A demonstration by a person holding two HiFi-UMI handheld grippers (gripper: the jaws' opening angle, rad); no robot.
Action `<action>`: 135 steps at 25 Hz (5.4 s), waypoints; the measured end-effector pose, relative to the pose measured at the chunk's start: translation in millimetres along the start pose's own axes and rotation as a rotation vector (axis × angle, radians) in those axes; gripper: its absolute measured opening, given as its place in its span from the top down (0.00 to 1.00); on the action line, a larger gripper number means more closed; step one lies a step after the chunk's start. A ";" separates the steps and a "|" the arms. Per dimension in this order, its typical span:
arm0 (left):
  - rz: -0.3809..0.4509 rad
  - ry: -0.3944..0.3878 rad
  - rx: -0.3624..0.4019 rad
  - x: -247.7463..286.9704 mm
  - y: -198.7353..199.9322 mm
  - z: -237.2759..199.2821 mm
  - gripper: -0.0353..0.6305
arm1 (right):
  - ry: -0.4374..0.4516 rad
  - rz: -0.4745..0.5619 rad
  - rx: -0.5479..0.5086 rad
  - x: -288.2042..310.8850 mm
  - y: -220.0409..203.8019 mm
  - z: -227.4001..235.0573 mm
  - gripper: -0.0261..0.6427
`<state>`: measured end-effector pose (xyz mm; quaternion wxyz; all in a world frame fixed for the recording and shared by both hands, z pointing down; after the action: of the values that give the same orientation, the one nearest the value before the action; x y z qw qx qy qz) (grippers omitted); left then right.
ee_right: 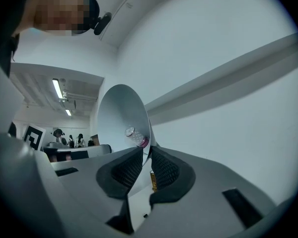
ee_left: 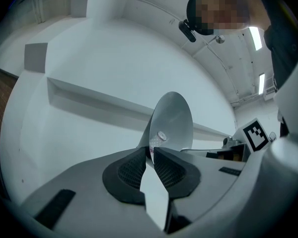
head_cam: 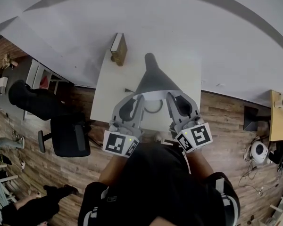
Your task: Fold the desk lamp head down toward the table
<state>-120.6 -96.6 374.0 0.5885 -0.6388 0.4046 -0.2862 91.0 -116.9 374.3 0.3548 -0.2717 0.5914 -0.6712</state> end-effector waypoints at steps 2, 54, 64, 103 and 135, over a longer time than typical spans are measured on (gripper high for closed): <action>-0.003 0.001 -0.002 -2.1 -2.9 0.1 0.85 | -0.005 -0.003 0.002 -1.6 -3.1 -0.6 0.86; -0.097 0.025 0.058 -16.1 -85.1 -9.2 0.90 | 0.198 -0.259 -0.360 -29.5 -21.3 8.0 0.76; -0.110 0.017 0.065 -17.0 -87.4 -9.3 0.90 | 0.306 -0.322 -0.565 -21.0 -6.8 -7.9 0.75; -0.287 -0.467 0.699 -22.6 -12.5 6.0 0.75 | 0.294 -0.317 -0.598 -19.4 -11.4 -6.9 0.78; -0.272 -0.319 1.240 -24.9 -144.8 -3.1 0.74 | 0.157 -0.216 -1.255 -14.7 -144.3 7.3 0.74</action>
<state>-109.8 -79.8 519.6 0.8590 -0.2611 -0.0121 -0.4403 83.2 -102.5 518.7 0.0145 -0.4357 0.8654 -0.2472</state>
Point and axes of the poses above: the fingertips, and each gripper's own axes: x forward along the fingers, z to its right, y out of its top, the point moved 10 cm from there along -x, backward along the fingers
